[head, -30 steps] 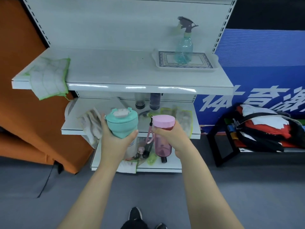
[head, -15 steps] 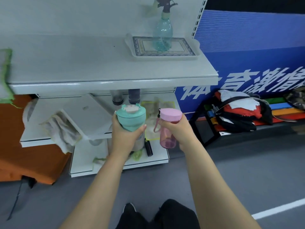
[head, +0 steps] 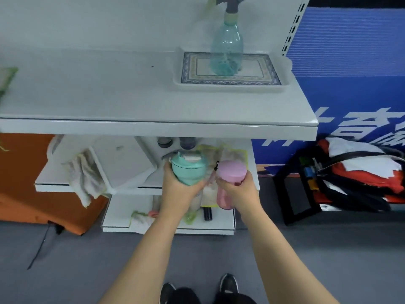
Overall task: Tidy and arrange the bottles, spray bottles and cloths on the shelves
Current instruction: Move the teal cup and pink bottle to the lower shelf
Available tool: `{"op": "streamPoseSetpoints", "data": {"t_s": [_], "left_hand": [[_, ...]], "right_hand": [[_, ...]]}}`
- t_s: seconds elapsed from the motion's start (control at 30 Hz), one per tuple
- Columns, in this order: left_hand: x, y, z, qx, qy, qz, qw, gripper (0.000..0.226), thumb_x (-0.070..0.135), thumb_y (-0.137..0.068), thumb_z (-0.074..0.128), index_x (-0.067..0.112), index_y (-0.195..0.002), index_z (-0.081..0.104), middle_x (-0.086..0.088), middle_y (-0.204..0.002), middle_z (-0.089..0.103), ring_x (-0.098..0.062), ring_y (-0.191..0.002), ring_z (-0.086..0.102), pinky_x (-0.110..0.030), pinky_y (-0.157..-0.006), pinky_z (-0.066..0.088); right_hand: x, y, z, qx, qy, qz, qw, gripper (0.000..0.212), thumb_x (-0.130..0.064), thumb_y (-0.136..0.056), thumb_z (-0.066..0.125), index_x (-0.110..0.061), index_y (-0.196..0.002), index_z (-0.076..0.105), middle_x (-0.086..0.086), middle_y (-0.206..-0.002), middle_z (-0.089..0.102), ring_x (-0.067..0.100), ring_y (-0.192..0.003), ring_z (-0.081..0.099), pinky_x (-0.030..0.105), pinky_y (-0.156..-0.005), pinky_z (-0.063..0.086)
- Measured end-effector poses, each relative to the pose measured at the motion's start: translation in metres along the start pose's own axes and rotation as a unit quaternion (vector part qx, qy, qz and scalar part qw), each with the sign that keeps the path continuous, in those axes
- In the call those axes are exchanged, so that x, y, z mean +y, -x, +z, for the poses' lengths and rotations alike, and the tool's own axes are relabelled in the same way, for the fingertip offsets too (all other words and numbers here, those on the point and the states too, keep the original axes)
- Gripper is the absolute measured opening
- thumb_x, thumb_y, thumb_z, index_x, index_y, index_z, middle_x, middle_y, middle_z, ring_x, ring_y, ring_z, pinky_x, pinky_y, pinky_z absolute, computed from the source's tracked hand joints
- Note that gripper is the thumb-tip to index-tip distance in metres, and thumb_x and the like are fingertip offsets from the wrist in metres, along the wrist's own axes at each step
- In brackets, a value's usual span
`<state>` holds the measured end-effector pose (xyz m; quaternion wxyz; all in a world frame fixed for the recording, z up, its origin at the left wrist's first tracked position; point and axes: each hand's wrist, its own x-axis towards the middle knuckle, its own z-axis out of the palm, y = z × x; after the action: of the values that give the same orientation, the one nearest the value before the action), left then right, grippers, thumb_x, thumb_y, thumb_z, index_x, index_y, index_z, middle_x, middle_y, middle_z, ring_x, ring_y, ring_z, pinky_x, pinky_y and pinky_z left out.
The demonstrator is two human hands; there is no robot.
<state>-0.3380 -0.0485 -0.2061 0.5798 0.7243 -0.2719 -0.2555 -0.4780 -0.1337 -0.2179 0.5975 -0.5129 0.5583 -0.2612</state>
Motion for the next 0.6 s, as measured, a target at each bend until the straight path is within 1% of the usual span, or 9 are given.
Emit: {"op": "streamPoseSetpoints", "data": {"t_s": [0.1,0.2,0.3,0.4,0.43,0.47,0.5,0.53,0.6], "left_hand": [[-0.012,-0.018,0.014,0.01,-0.018,-0.02,1.0,0.081,0.016,-0.059,0.094,0.028,-0.121,0.042,0.019,-0.106,0.061,0.018,-0.086,0.059,-0.002,-0.067,0.045],[-0.025,-0.037,0.028,0.005,-0.007,-0.024,1.0,0.082,0.016,-0.057,0.095,0.029,-0.119,0.042,0.016,-0.105,0.062,0.015,-0.085,0.062,-0.006,-0.065,0.047],[-0.042,-0.052,0.044,-0.007,0.009,-0.004,1.0,0.075,0.008,-0.059,0.093,0.03,-0.112,0.045,0.015,-0.103,0.062,0.016,-0.082,0.062,-0.007,-0.066,0.048],[-0.068,-0.069,0.057,-0.009,0.036,0.034,0.999,0.081,0.02,-0.054,0.096,0.022,-0.119,0.048,0.008,-0.106,0.067,0.002,-0.09,0.067,-0.013,-0.07,0.051],[-0.074,-0.075,0.061,-0.006,0.045,0.043,0.998,0.083,0.021,-0.054,0.096,0.021,-0.121,0.048,0.008,-0.107,0.067,0.001,-0.091,0.067,-0.014,-0.071,0.052],[-0.08,-0.081,0.065,-0.004,0.051,0.05,0.997,0.081,0.018,-0.057,0.095,0.022,-0.122,0.047,0.008,-0.107,0.068,0.001,-0.09,0.067,-0.013,-0.07,0.052],[-0.087,-0.089,0.069,-0.004,0.055,0.059,0.997,0.079,0.014,-0.059,0.094,0.024,-0.121,0.047,0.01,-0.106,0.068,0.003,-0.089,0.067,-0.012,-0.069,0.051],[-0.095,-0.097,0.075,-0.008,0.065,0.07,0.995,0.078,0.008,-0.059,0.094,0.026,-0.119,0.047,0.011,-0.105,0.068,0.004,-0.088,0.067,-0.012,-0.069,0.051],[-0.112,-0.113,0.083,-0.002,0.093,0.085,0.992,0.08,0.002,-0.055,0.093,0.028,-0.116,0.047,0.008,-0.105,0.068,0.0,-0.09,0.069,-0.015,-0.073,0.053]], "right_hand": [[0.007,-0.028,-0.004,-0.025,0.003,0.0,1.0,0.054,-0.027,-0.074,0.085,-0.034,-0.116,0.053,-0.012,-0.107,0.067,0.011,-0.098,0.064,0.029,-0.08,0.052],[0.01,-0.054,-0.003,-0.038,-0.002,-0.008,0.999,0.055,-0.022,-0.076,0.084,-0.036,-0.117,0.051,-0.017,-0.1,0.066,0.006,-0.092,0.064,0.022,-0.069,0.048],[0.022,-0.082,-0.004,-0.017,0.028,-0.038,0.999,0.061,-0.029,-0.073,0.085,-0.036,-0.123,0.051,-0.016,-0.102,0.067,0.008,-0.094,0.065,0.021,-0.066,0.048],[0.038,-0.109,-0.001,0.004,0.027,-0.081,0.996,0.058,-0.034,-0.071,0.087,-0.035,-0.118,0.052,-0.015,-0.1,0.068,0.004,-0.089,0.066,0.013,-0.054,0.047],[0.042,-0.117,0.001,0.005,0.02,-0.093,0.995,0.058,-0.035,-0.071,0.088,-0.033,-0.117,0.053,-0.013,-0.101,0.068,0.004,-0.087,0.066,0.012,-0.05,0.047],[0.045,-0.125,0.002,0.006,0.016,-0.1,0.995,0.06,-0.039,-0.069,0.087,-0.032,-0.117,0.053,-0.011,-0.102,0.068,0.004,-0.088,0.066,0.013,-0.051,0.049],[0.05,-0.133,0.004,0.009,0.014,-0.115,0.993,0.064,-0.046,-0.065,0.087,-0.032,-0.118,0.054,-0.01,-0.105,0.068,0.005,-0.09,0.067,0.017,-0.057,0.053],[0.055,-0.144,0.006,0.01,0.012,-0.133,0.991,0.07,-0.052,-0.06,0.086,-0.032,-0.119,0.054,-0.01,-0.107,0.069,0.007,-0.093,0.067,0.024,-0.067,0.057],[0.061,-0.162,0.013,0.012,0.014,-0.16,0.987,0.074,-0.057,-0.057,0.085,-0.033,-0.122,0.056,-0.012,-0.11,0.069,0.008,-0.099,0.067,0.035,-0.084,0.057]]}}
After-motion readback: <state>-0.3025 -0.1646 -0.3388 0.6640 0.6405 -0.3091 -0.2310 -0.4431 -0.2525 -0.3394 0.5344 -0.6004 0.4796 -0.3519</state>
